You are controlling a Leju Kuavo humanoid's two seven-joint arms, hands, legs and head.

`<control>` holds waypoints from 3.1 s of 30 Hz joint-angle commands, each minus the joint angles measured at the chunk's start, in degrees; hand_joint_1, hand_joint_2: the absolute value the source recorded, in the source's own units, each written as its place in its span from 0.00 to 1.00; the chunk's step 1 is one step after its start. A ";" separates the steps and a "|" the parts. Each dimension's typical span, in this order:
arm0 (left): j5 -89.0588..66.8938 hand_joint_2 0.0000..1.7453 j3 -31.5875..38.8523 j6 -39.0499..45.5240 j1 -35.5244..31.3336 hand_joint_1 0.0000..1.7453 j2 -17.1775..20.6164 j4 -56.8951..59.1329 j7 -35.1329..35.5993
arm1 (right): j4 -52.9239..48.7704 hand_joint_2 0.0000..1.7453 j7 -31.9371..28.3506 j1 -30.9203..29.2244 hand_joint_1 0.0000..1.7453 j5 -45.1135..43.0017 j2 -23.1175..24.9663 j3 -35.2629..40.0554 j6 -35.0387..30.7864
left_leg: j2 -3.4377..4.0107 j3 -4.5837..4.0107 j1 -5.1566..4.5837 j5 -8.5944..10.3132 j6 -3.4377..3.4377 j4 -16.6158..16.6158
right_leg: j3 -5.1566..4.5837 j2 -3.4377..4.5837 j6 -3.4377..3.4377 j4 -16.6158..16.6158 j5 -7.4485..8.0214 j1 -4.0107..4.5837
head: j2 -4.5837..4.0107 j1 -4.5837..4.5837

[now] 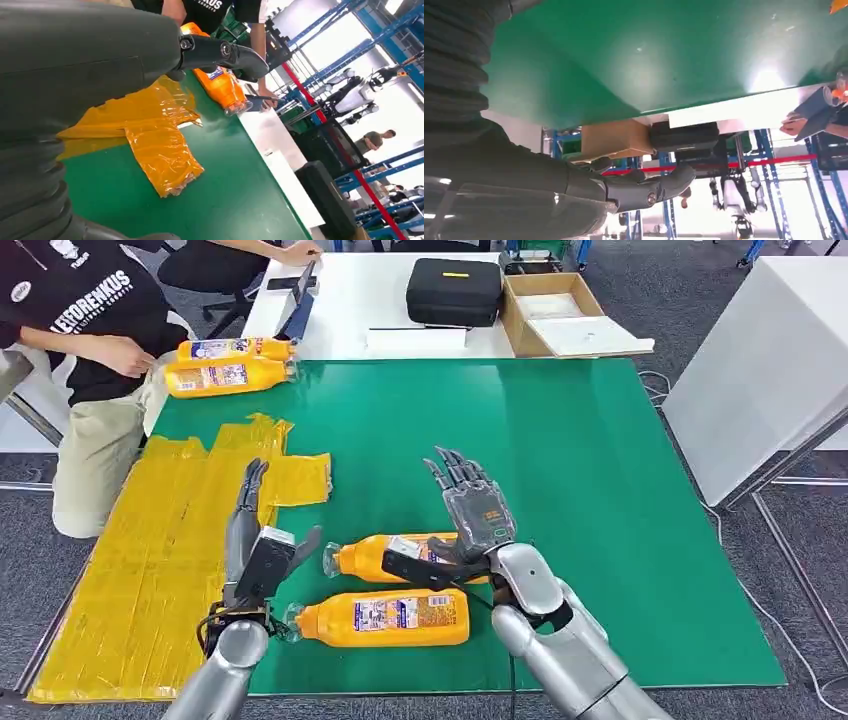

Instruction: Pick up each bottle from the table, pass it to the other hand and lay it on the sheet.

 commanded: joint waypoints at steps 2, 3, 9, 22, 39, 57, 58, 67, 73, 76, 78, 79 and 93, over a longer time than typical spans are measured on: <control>0.68 1.00 1.54 0.12 -0.34 0.00 0.50 1.08 0.06 | 10.15 1.00 -2.13 -4.46 0.00 -4.11 -0.74 2.66 2.32 | 0.05 0.19 0.07 -0.06 -0.23 -0.03 | 0.21 -0.02 -0.15 -0.08 -0.03 0.07 | 0.00 0.00; 0.77 1.00 1.53 0.16 -0.44 0.00 0.49 1.26 0.02 | 11.13 1.00 -2.21 -4.78 0.00 -4.51 -0.65 2.83 2.46 | 0.03 0.12 0.05 -0.03 -0.16 -0.03 | 0.13 -0.01 -0.09 -0.06 -0.01 0.04 | 0.00 0.00; 1.82 1.00 0.69 0.36 -1.75 0.00 0.46 3.18 -0.61 | 20.33 1.00 -4.05 -7.32 0.00 -9.03 1.01 2.89 3.65 | 0.02 0.16 0.06 -0.03 -0.22 -0.02 | 0.19 -0.03 -0.13 -0.06 -0.02 0.06 | 0.00 0.02; 2.52 1.00 0.45 0.56 -2.43 0.00 0.68 4.36 -0.94 | 22.53 1.00 -4.06 -7.55 0.00 -9.40 1.50 3.68 3.75 | 0.00 0.24 0.09 -0.04 -0.29 -0.04 | 0.26 -0.08 -0.18 -0.08 -0.04 0.09 | 0.00 0.00; 4.68 1.00 0.12 1.19 -2.50 0.00 1.59 5.46 -1.56 | 20.37 1.00 -6.44 -5.47 0.00 -12.67 -0.67 7.42 7.42 | -0.11 0.19 0.03 0.00 -0.16 -0.02 | 0.17 -0.14 -0.09 -0.04 -0.03 0.04 | 0.00 0.02; 6.00 1.00 0.77 2.07 -1.45 0.00 1.98 5.28 -2.10 | 16.39 1.00 -7.40 -6.74 0.00 -15.85 -4.00 12.94 11.06 | 0.05 0.13 0.05 -0.04 -0.21 0.00 | 0.14 -0.02 -0.12 -0.03 -0.03 0.05 | 0.00 0.00; 6.16 1.00 0.80 2.09 -1.45 0.00 1.99 5.39 -2.30 | 17.02 1.00 -7.03 -6.93 0.00 -16.41 -3.99 13.55 11.04 | 0.04 0.18 0.07 -0.06 -0.26 0.00 | 0.21 -0.04 -0.16 -0.04 -0.05 0.07 | 0.02 0.00; 6.29 1.00 0.65 3.06 -0.87 0.00 1.70 5.29 -2.50 | 26.52 1.00 -5.04 -8.83 0.00 -16.98 -1.57 14.18 9.41 | 0.06 0.19 0.04 -0.04 -0.19 -0.05 | 0.21 0.00 -0.11 -0.07 -0.02 0.04 | 0.00 0.00; 6.08 1.00 0.44 3.28 -0.64 0.00 1.63 4.95 -1.73 | 34.85 1.00 -2.79 -10.20 0.00 -15.00 0.93 14.67 5.83 | 0.09 0.18 0.04 -0.03 -0.19 -0.05 | 0.18 0.03 -0.11 -0.06 -0.01 0.04 | 0.00 0.00; 6.08 1.00 0.44 3.28 -0.64 0.00 1.63 4.95 -1.73 | 34.85 1.00 -2.79 -10.20 0.00 -15.00 0.93 14.67 5.83 | 0.04 0.28 0.08 -0.05 -0.27 -0.06 | 0.29 -0.05 -0.17 -0.10 -0.04 0.08 | 0.00 0.00; 6.15 1.00 0.60 3.29 -0.64 0.00 1.59 5.01 -1.82 | 36.37 1.00 -2.29 -10.16 0.00 -14.80 1.33 14.31 5.76 | -0.02 0.27 0.08 -0.04 -0.26 -0.05 | 0.28 -0.10 -0.16 -0.09 -0.04 0.08 | 0.00 0.02; 6.14 1.00 0.61 3.27 -0.64 0.00 1.55 5.00 -1.85 | 36.96 1.00 -2.17 -10.10 0.00 -14.82 1.44 14.12 5.77 | 0.02 0.24 0.07 -0.03 -0.21 -0.06 | 0.24 -0.05 -0.13 -0.10 -0.02 0.08 | 0.00 0.00; 5.59 1.00 1.58 3.14 0.06 0.00 0.99 4.62 -1.99 | 40.91 1.00 -3.34 -10.05 0.99 -15.56 3.67 11.80 3.41 | -0.04 0.52 0.08 0.04 -0.26 -0.09 | 0.49 -0.14 -0.16 -0.16 0.04 0.08 | 0.00 0.00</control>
